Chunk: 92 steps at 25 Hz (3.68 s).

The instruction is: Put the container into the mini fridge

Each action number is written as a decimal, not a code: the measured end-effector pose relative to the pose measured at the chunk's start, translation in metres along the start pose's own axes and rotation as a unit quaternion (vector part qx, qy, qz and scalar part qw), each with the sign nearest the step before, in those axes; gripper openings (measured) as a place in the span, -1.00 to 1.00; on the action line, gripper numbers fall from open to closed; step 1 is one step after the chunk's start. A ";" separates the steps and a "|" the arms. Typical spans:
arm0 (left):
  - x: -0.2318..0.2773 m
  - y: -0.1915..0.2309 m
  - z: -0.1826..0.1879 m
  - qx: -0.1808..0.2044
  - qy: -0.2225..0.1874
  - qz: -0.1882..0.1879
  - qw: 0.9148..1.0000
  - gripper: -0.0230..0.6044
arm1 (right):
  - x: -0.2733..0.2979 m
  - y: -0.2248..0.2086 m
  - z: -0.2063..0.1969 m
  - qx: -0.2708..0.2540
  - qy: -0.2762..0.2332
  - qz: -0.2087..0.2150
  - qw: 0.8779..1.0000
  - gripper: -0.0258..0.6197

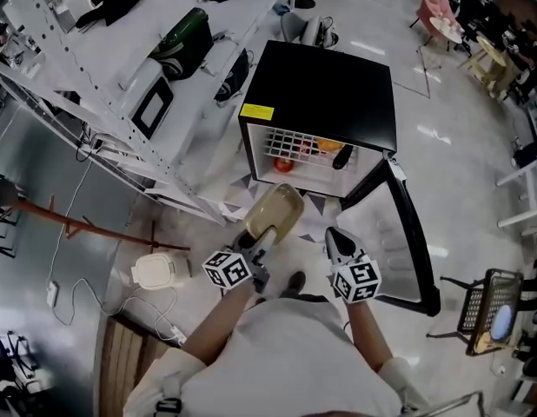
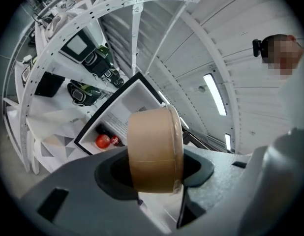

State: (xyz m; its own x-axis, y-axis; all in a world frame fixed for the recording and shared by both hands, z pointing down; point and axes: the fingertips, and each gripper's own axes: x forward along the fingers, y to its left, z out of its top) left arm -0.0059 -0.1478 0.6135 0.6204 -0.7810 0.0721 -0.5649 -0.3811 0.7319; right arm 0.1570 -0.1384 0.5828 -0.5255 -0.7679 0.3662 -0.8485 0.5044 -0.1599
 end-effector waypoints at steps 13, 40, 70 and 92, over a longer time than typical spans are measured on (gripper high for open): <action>0.086 0.058 0.020 -0.177 -0.076 0.049 0.980 -0.27 | 0.031 -0.043 0.015 -0.014 0.004 0.015 1.000 -0.89; 0.202 0.169 0.040 -0.340 -0.176 0.092 0.919 -0.27 | 0.043 -0.049 0.032 0.006 -0.003 -0.036 0.999 -0.89; 0.181 0.151 0.024 -0.096 -0.021 0.029 0.995 0.26 | 0.092 -0.029 0.040 0.000 0.014 -0.033 0.999 -0.89; 0.206 0.119 0.012 0.209 0.132 -0.025 0.969 0.26 | 0.098 -0.025 0.037 0.023 0.015 -0.076 0.997 -0.89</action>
State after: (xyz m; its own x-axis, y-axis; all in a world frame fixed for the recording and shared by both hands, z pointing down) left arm 0.0481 -0.3596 0.7071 0.7387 -0.6240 0.2550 -0.6676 -0.6250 0.4045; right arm 0.1240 -0.2413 0.5884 -0.3890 -0.8221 0.4158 -0.9206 0.3637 -0.1423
